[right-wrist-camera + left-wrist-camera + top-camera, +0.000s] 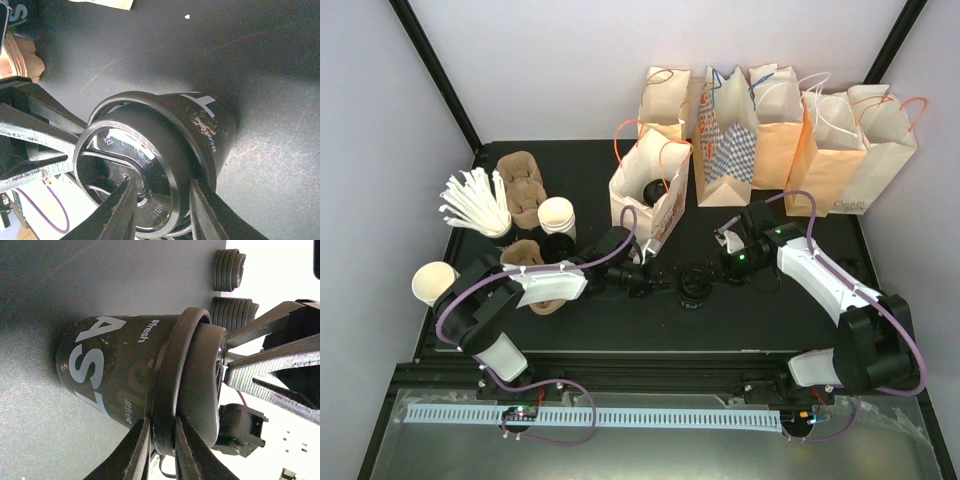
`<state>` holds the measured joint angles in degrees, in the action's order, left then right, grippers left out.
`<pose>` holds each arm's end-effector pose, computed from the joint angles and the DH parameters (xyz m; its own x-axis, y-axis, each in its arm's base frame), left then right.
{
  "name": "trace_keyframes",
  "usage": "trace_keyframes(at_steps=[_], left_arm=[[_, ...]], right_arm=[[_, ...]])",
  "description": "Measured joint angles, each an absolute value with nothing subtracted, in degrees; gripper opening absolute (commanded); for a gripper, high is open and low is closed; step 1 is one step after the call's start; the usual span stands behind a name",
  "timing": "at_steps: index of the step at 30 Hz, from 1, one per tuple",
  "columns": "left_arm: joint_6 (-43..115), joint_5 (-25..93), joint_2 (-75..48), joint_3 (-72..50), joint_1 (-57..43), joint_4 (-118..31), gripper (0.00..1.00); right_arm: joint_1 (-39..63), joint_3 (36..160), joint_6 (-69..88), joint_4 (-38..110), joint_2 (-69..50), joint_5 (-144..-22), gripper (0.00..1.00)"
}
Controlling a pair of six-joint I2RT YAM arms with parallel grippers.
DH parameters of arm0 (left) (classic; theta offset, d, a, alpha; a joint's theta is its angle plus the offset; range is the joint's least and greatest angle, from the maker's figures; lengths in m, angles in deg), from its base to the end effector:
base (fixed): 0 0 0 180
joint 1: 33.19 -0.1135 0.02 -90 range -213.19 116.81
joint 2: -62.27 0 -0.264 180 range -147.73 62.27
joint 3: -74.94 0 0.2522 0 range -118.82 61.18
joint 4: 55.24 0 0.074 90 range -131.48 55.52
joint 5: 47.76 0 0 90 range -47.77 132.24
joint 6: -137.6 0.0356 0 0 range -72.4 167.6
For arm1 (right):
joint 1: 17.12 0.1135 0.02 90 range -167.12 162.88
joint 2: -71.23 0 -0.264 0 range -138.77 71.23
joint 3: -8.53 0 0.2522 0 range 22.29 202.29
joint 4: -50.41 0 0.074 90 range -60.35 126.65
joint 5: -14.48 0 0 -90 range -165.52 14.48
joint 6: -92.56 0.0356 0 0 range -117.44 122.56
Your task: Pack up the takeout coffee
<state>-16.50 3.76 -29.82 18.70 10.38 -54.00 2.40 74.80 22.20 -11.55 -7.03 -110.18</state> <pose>0.2132 -0.2334 0.1682 -0.9997 -0.0209 -0.0109 -0.0003 0.4722 -0.8815 0.2209 0.0998 0.2203 -0.9953 -0.0595 -0.0767 -0.0940 0.7886 0.6077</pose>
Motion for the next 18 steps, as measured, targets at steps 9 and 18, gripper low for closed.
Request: trace_keyframes(at_steps=[9, 18], left_arm=[[-16.5, 2.2, -31.7, 19.1, 10.4, -57.8, 0.17], [-17.5, 2.0, -32.0, 20.8, 10.4, -61.1, 0.16]], right_arm=[[2.2, 74.8, 21.9, -12.1, -6.5, -109.1, 0.34], [2.2, 74.4, 21.6, -12.0, -6.2, -109.0, 0.34]])
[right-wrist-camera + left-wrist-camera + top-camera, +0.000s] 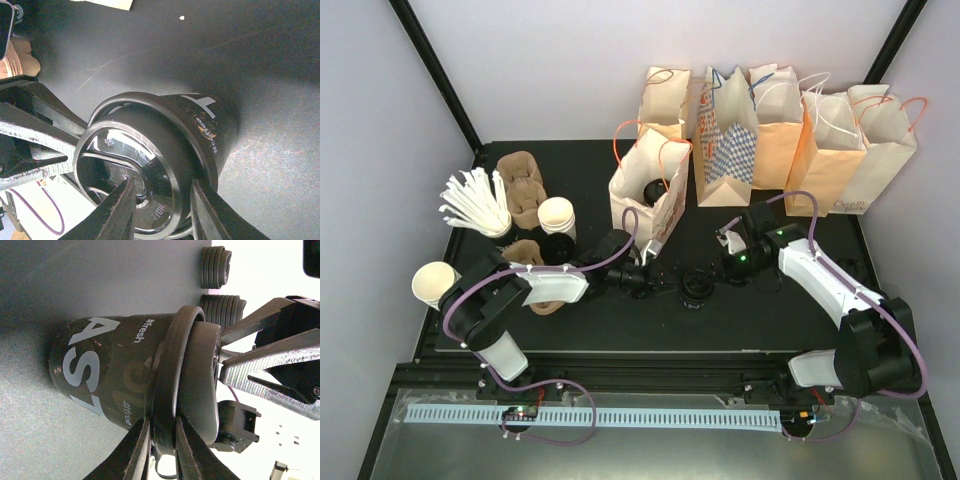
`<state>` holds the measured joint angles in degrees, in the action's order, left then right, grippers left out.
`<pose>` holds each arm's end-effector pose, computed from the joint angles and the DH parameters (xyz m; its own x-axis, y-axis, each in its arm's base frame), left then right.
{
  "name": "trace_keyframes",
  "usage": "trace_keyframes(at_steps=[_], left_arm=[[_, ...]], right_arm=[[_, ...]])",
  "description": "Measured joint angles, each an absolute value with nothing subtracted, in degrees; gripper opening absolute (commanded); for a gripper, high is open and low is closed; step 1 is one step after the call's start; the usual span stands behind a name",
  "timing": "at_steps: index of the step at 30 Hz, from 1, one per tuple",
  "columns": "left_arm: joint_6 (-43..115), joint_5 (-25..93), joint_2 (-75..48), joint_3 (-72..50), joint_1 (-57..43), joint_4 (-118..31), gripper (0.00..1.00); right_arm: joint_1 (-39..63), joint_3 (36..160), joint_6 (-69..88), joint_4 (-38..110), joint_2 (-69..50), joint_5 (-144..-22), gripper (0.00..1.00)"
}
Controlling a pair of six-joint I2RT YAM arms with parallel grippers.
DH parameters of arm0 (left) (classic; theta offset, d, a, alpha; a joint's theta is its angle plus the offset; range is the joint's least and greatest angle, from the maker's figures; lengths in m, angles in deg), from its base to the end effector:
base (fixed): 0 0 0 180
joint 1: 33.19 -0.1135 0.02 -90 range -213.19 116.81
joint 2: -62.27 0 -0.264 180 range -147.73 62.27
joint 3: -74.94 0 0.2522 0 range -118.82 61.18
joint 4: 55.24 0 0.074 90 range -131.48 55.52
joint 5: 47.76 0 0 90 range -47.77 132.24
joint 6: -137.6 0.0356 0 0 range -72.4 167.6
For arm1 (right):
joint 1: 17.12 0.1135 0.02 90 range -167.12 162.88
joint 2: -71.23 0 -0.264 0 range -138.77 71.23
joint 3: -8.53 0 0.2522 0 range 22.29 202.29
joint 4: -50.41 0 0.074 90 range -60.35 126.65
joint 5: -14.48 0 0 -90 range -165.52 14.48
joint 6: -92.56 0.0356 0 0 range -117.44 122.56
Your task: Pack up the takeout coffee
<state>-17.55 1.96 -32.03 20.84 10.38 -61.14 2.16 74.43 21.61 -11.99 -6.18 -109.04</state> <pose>0.2131 -0.2345 0.1570 -0.9999 -0.0043 -0.0166 0.0131 0.4300 -0.9027 0.2185 0.0972 0.2212 -0.9943 -0.0595 -0.0888 -0.1007 0.7996 0.5920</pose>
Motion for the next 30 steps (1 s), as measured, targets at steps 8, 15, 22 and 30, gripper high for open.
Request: trace_keyframes(at_steps=[8, 15, 22, 30], left_arm=[[-20.3, 1.9, -33.1, 24.1, 10.4, -69.4, 0.11], [-23.5, 1.7, -34.2, 26.1, 10.5, -76.3, 0.14], [-22.5, 2.9, -33.3, 26.0, 10.9, -74.1, 0.22], [-21.0, 4.0, -32.5, 24.8, 11.6, -70.6, 0.19]], right_arm=[[2.1, 73.5, 21.5, -10.9, -5.5, -109.3, 0.34], [2.1, 73.1, 21.5, -10.3, -5.3, -109.8, 0.34], [2.1, 71.5, 22.0, -8.6, -3.8, -109.9, 0.34], [2.6, 66.4, 24.8, -2.8, 1.3, -108.8, 0.36]])
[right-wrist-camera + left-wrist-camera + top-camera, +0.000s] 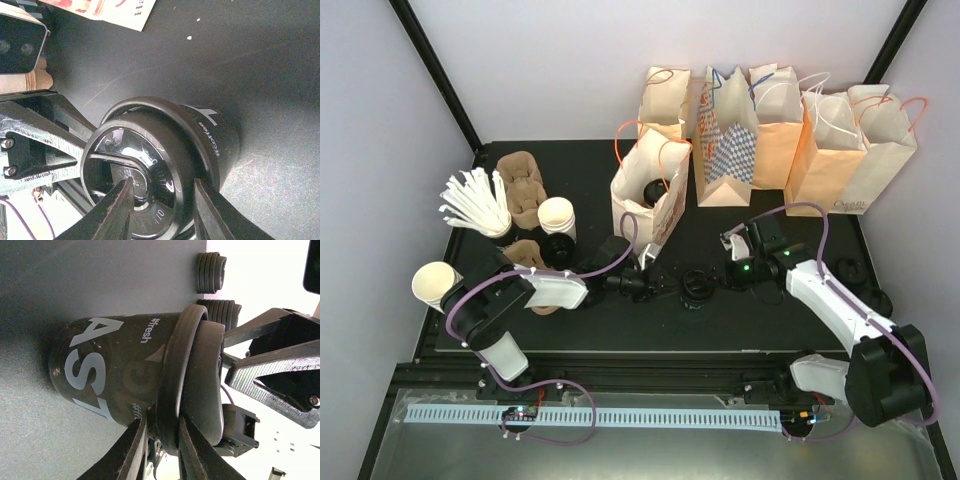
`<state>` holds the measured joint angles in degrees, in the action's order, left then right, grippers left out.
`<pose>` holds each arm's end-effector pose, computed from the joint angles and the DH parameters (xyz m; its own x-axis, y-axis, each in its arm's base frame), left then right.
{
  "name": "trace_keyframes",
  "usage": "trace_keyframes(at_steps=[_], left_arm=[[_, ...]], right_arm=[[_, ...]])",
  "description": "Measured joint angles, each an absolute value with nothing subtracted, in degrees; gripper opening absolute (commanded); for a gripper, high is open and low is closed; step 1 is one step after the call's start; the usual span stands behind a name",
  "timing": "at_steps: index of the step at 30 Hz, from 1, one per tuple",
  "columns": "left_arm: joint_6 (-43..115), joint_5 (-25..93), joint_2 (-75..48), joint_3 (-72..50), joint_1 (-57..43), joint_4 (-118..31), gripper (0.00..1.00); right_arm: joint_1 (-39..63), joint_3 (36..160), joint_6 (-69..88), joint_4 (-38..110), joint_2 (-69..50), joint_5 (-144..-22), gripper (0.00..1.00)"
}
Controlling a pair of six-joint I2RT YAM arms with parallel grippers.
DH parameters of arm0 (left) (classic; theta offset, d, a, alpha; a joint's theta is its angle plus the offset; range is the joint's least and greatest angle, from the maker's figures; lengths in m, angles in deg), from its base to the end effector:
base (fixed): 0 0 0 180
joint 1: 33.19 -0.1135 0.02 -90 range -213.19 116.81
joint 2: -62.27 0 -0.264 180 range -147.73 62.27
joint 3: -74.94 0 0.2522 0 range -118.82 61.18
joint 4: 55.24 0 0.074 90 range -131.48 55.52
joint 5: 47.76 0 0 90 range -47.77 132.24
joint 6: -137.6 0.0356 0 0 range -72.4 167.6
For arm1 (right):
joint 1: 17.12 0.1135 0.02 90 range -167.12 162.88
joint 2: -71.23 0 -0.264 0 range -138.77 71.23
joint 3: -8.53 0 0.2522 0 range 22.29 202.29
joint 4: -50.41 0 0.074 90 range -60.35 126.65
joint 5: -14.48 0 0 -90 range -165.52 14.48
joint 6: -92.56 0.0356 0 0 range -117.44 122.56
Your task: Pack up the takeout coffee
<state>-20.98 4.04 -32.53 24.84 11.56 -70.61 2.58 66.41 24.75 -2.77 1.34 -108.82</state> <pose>0.2048 -0.2341 0.1492 -0.9985 -0.0403 -0.0364 0.0180 0.3862 -0.9222 0.2000 0.0924 0.2147 -0.9796 -0.0155 -0.2003 -0.1390 0.7723 0.6199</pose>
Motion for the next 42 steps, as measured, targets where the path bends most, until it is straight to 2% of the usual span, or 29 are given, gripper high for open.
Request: trace_keyframes(at_steps=[7, 17, 21, 28, 37, 42], left_arm=[[-20.6, 4.1, -32.6, 24.1, 12.1, -70.1, 0.19], [-18.1, 6.2, -32.2, 20.7, 12.7, -59.4, 0.2], [-16.9, 6.5, -32.2, 19.6, 12.7, -54.8, 0.22], [-16.6, 6.3, -32.2, 17.6, 12.7, -53.4, 0.23], [-17.7, 4.8, -32.2, 16.9, 13.3, -54.8, 0.25], [-18.5, 3.5, -32.2, 15.7, 13.9, -55.9, 0.25]], right_arm=[[3.2, 63.8, 27.1, -0.6, 5.0, -106.6, 0.37], [4.4, 76.2, 25.6, -12.5, -0.3, -103.0, 0.37], [4.4, 77.4, 25.4, -14.7, -0.7, -102.5, 0.38], [4.4, 76.7, 24.6, -17.8, -1.4, -101.1, 0.48], [4.1, 76.1, 23.9, -19.1, -1.4, -99.6, 0.48], [2.3, 76.1, 23.6, -19.5, -1.4, -98.8, 0.41]])
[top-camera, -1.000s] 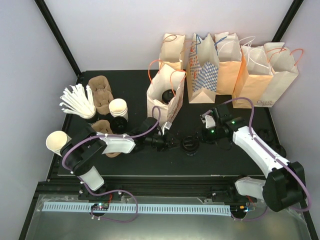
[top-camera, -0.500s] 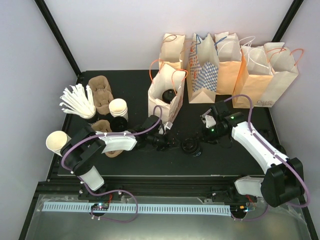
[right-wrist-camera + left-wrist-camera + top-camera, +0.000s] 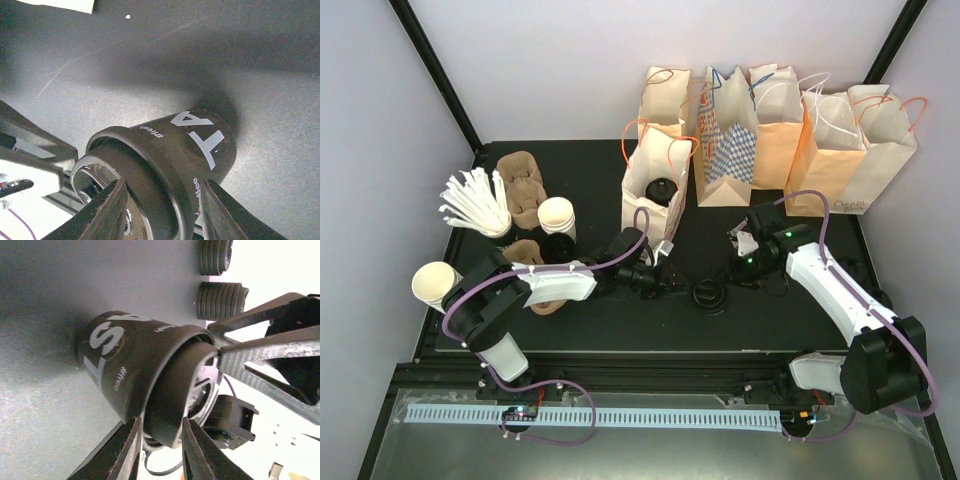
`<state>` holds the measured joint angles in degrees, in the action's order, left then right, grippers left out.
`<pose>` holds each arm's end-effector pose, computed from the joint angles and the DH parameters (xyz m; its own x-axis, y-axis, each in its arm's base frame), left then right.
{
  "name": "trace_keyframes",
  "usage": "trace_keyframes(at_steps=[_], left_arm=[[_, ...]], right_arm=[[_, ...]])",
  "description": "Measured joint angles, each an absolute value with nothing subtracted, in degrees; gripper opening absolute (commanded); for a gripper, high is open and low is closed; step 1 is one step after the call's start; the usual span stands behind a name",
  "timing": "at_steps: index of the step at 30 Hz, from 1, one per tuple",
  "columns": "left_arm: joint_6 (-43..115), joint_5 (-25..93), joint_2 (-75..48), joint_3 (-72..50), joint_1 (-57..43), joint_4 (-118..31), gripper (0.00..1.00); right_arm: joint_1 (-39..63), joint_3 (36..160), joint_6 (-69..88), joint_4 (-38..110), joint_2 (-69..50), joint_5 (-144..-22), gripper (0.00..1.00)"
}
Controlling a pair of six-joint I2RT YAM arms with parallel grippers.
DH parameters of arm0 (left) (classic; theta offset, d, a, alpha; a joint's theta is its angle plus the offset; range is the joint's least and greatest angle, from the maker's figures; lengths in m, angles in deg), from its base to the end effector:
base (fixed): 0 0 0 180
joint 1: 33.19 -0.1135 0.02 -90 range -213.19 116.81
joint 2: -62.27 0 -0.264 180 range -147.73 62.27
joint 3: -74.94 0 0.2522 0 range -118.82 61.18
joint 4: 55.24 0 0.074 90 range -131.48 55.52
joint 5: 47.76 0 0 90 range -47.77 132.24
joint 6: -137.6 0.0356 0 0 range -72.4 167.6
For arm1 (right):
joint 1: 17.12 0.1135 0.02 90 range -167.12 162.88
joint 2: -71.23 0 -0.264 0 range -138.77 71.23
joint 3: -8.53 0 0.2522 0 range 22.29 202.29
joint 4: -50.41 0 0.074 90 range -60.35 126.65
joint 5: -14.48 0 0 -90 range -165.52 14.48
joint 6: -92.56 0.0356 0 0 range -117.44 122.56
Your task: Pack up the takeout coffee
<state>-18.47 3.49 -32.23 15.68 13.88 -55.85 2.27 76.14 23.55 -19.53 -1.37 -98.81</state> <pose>0.2087 -0.2571 0.1733 -0.9996 0.0279 -0.0086 0.0201 0.4428 -0.8964 0.2029 0.0863 0.2405 -0.9944 -0.0012 -0.1060 -0.0490 0.8919 0.4496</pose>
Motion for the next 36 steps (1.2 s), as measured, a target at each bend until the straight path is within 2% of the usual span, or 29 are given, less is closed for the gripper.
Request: trace_keyframes(at_steps=[14, 17, 19, 21, 23, 25, 27, 31, 36], left_arm=[[-19.4, 2.4, -32.5, 15.2, 15.3, -57.2, 0.3], [-19.0, 2.4, -31.5, 15.2, 15.3, -56.2, 0.32], [-18.9, 2.5, -30.3, 15.6, 15.3, -55.9, 0.35], [-18.6, 2.8, -28.7, 16.5, 15.3, -55.4, 0.42], [-17.5, 3.2, -26.9, 17.4, 15.4, -53.6, 0.5], [-16.0, 3.8, -25.2, 17.8, 15.7, -50.8, 0.59], [-13.9, 4.7, -23.6, 17.8, 16.4, -47.9, 0.67], [-8.2, 8.0, -20.4, 17.2, 19.7, -39.8, 0.76], [-1.7, 13.8, -19.1, 14.0, 25.5, -30.4, 0.89]], right_arm=[[-2.1, 72.1, 22.9, -19.9, -1.0, -99.4, 0.4], [-2.4, 72.1, 22.5, -20.1, -1.0, -99.8, 0.45], [-2.4, 72.1, 22.1, -20.4, -0.7, -100.2, 0.54], [-2.4, 72.1, 21.9, -20.8, 0.2, -100.4, 0.67], [-2.4, 72.1, 21.1, -21.7, 1.2, -101.1, 0.87], [-2.4, 72.1, 20.7, -22.5, 1.7, -102.1, 0.99], [-2.4, 72.0, 20.4, -22.9, 1.7, -103.0, 1.0], [-2.4, 71.3, 22.1, -23.1, 0.6, -103.7, 0.93], [-2.4, 69.6, 24.5, -22.8, -3.3, -105.5, 0.97]])
